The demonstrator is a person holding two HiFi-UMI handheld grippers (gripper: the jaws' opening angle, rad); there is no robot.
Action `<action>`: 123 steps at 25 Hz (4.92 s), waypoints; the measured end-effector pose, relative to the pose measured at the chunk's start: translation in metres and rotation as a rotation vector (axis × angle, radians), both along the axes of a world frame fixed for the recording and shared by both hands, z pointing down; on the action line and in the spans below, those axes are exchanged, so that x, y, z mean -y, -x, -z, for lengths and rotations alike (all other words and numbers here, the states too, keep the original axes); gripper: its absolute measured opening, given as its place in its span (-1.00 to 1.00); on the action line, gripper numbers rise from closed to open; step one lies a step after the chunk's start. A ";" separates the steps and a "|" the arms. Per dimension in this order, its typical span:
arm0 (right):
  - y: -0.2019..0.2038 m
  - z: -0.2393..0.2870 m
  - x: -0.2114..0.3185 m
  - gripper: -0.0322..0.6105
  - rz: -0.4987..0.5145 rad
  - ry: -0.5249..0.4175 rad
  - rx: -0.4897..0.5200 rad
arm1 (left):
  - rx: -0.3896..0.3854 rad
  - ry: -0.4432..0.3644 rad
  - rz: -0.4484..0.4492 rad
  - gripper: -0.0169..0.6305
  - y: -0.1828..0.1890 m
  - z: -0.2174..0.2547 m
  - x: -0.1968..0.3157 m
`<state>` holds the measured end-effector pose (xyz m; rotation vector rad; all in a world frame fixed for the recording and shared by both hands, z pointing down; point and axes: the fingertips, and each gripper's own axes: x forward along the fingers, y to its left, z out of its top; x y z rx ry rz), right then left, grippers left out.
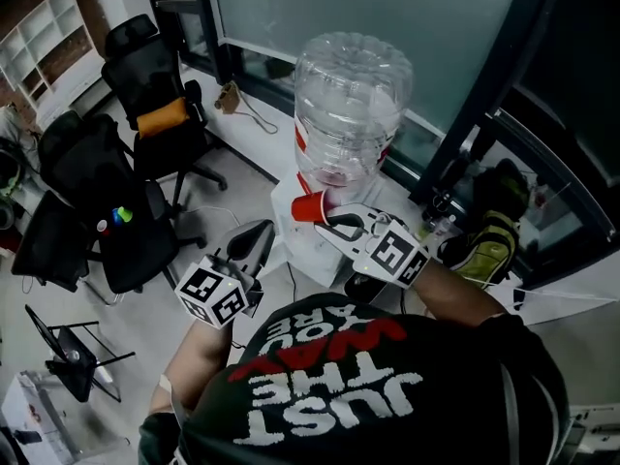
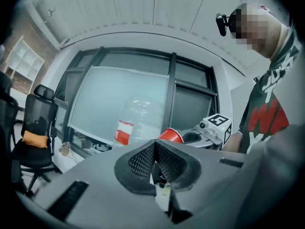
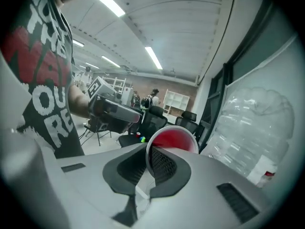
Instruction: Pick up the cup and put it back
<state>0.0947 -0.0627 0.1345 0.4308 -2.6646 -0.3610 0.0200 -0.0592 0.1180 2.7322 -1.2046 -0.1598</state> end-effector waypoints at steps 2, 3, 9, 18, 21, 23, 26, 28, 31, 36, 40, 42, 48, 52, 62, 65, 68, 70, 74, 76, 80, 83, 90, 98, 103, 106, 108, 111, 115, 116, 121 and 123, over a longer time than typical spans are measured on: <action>-0.003 0.015 0.001 -0.79 0.003 -0.023 0.020 | 0.007 -0.017 -0.001 -0.95 -0.003 0.013 0.001; -0.004 0.023 0.001 -0.78 0.005 -0.030 0.031 | 0.008 -0.020 0.004 -0.95 -0.002 0.018 0.002; -0.004 0.051 -0.002 -0.78 0.017 -0.044 0.088 | -0.007 -0.045 0.015 -0.95 0.005 0.037 0.001; 0.001 0.044 0.001 -0.78 0.025 -0.030 0.076 | -0.026 0.008 0.018 -0.95 0.009 0.023 0.008; 0.003 0.037 0.005 -0.78 0.025 -0.019 0.063 | -0.022 0.019 0.014 -0.95 0.008 0.015 0.011; 0.007 0.030 0.009 -0.78 0.028 -0.011 0.050 | -0.022 0.033 0.014 -0.95 0.010 0.005 0.016; 0.016 0.015 0.014 -0.78 0.032 0.014 0.027 | -0.027 0.074 0.015 -0.95 0.013 -0.017 0.025; 0.021 0.000 0.017 -0.78 0.032 0.036 0.006 | -0.031 0.110 0.013 -0.95 0.015 -0.036 0.031; 0.030 -0.032 0.023 -0.78 0.031 0.078 -0.026 | -0.040 0.158 0.012 -0.95 0.020 -0.071 0.042; 0.051 -0.097 0.038 -0.78 0.018 0.133 -0.080 | -0.030 0.220 0.008 -0.95 0.033 -0.144 0.061; 0.070 -0.153 0.043 -0.78 0.012 0.170 -0.124 | -0.029 0.285 -0.012 -0.95 0.040 -0.210 0.069; 0.079 -0.186 0.049 -0.78 0.004 0.187 -0.136 | -0.039 0.312 -0.015 -0.95 0.046 -0.244 0.075; 0.088 -0.299 0.064 -0.78 0.006 0.201 -0.244 | -0.079 0.382 0.013 -0.95 0.051 -0.359 0.097; 0.087 -0.385 0.063 -0.78 0.022 0.199 -0.299 | -0.084 0.391 0.048 -0.95 0.053 -0.443 0.106; 0.077 -0.629 0.074 -0.78 -0.033 0.190 -0.384 | -0.098 0.453 0.002 -0.95 0.039 -0.666 0.101; 0.077 -0.703 0.077 -0.78 -0.062 0.186 -0.430 | -0.057 0.428 -0.043 -0.95 0.030 -0.727 0.106; 0.079 -0.771 0.067 -0.78 -0.082 0.171 -0.505 | -0.005 0.398 -0.096 -0.95 0.022 -0.781 0.111; 0.078 -0.804 0.065 -0.78 -0.102 0.172 -0.548 | 0.017 0.386 -0.132 -0.95 0.021 -0.805 0.113; 0.075 -0.845 0.068 -0.78 -0.160 0.207 -0.598 | 0.055 0.373 -0.232 -0.95 0.023 -0.833 0.096; 0.073 -0.866 0.078 -0.78 -0.202 0.231 -0.620 | 0.043 0.405 -0.231 -0.95 0.031 -0.844 0.095; 0.065 -0.911 0.099 -0.78 -0.310 0.335 -0.657 | 0.015 0.422 -0.173 -0.95 0.039 -0.857 0.114; 0.048 -0.939 0.126 -0.78 -0.390 0.371 -0.710 | 0.036 0.391 -0.150 -0.95 0.042 -0.861 0.127; 0.003 -0.982 0.177 -0.78 -0.556 0.397 -0.798 | 0.052 0.402 -0.141 -0.95 0.054 -0.876 0.120; -0.008 -1.008 0.216 -0.78 -0.590 0.352 -0.851 | 0.043 0.430 -0.155 -0.95 0.051 -0.886 0.118; -0.008 -1.012 0.223 -0.78 -0.600 0.363 -0.854 | 0.047 0.438 -0.181 -0.95 0.041 -0.889 0.121; -0.012 -1.011 0.223 -0.77 -0.611 0.359 -0.851 | 0.041 0.441 -0.195 -0.95 0.032 -0.889 0.119; -0.014 -1.010 0.223 -0.64 -0.620 0.352 -0.850 | 0.041 0.439 -0.204 -0.95 0.028 -0.889 0.119; -0.014 -1.006 0.223 -0.37 -0.633 0.335 -0.836 | 0.044 0.439 -0.212 -0.95 0.026 -0.888 0.117; -0.010 -0.997 0.218 -0.35 -0.647 0.305 -0.819 | 0.044 0.434 -0.208 -0.95 0.028 -0.886 0.115; -0.006 -0.992 0.216 -0.35 -0.654 0.293 -0.802 | 0.043 0.431 -0.205 -0.95 0.029 -0.885 0.116; 0.034 -0.958 0.189 -0.35 -0.612 0.263 -0.637 | 0.051 0.418 -0.188 -0.95 0.029 -0.881 0.119; 0.048 -0.950 0.170 -0.38 -0.560 0.287 -0.588 | 0.050 0.411 -0.177 -0.95 0.029 -0.877 0.120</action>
